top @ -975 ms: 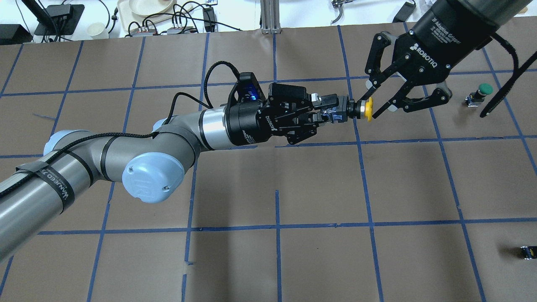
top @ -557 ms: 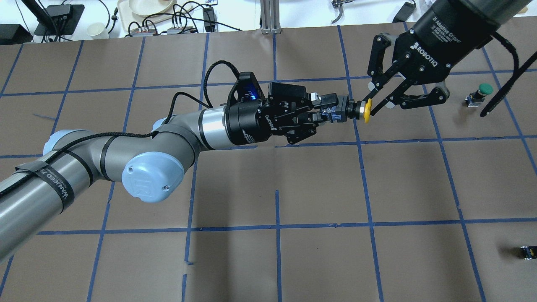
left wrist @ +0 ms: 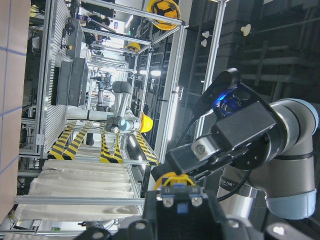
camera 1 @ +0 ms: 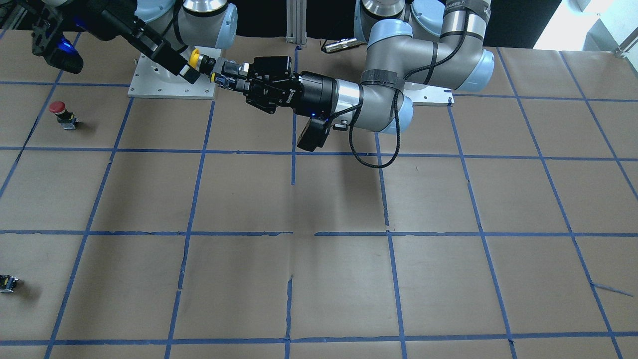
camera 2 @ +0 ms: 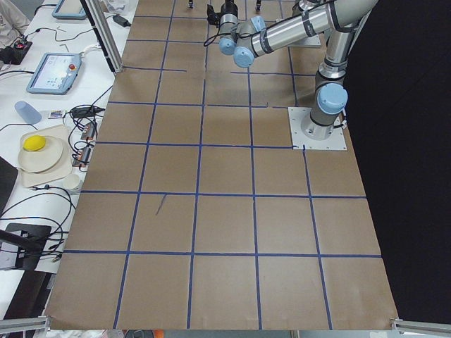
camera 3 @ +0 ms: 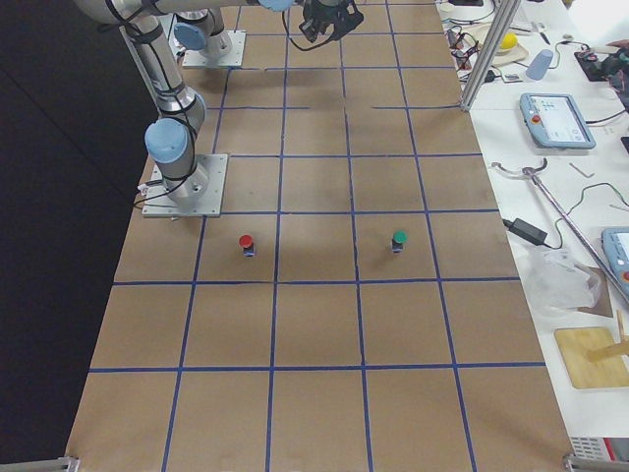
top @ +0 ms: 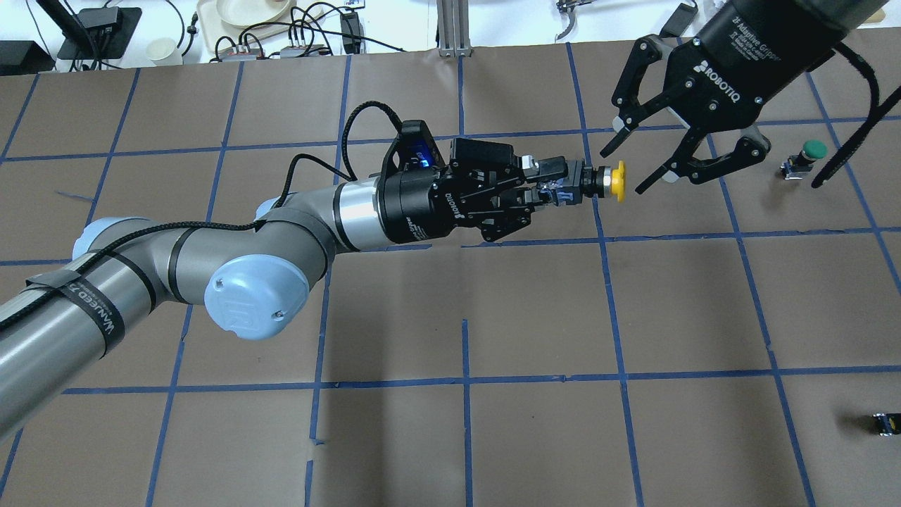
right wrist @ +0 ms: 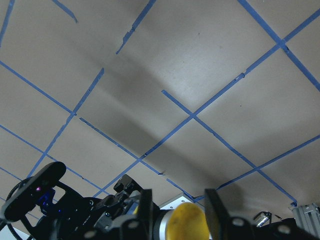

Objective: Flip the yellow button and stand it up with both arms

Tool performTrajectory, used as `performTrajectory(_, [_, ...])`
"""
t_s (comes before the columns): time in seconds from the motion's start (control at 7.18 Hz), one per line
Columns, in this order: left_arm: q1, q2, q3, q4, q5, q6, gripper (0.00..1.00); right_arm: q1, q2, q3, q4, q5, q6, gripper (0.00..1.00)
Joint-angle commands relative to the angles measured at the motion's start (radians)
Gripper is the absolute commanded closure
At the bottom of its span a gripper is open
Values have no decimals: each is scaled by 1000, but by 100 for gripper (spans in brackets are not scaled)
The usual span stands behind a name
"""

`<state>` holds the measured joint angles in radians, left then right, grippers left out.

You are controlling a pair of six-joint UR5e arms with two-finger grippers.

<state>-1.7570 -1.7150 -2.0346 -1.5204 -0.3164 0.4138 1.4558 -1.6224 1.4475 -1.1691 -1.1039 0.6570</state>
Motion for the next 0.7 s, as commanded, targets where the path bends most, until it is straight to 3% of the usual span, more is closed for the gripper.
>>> performTrajectory(0.0, [2,0,2,0,-3,-3,99,0,-20,2,3,-10,1,0])
performTrajectory(0.28, [5,0,4,0,-10,-3,99,0,-48,11,6,1,32,0])
performTrajectory(0.56, [8,2,4,-1,-57,3,99,-2,-57,10,-6,56,186,0])
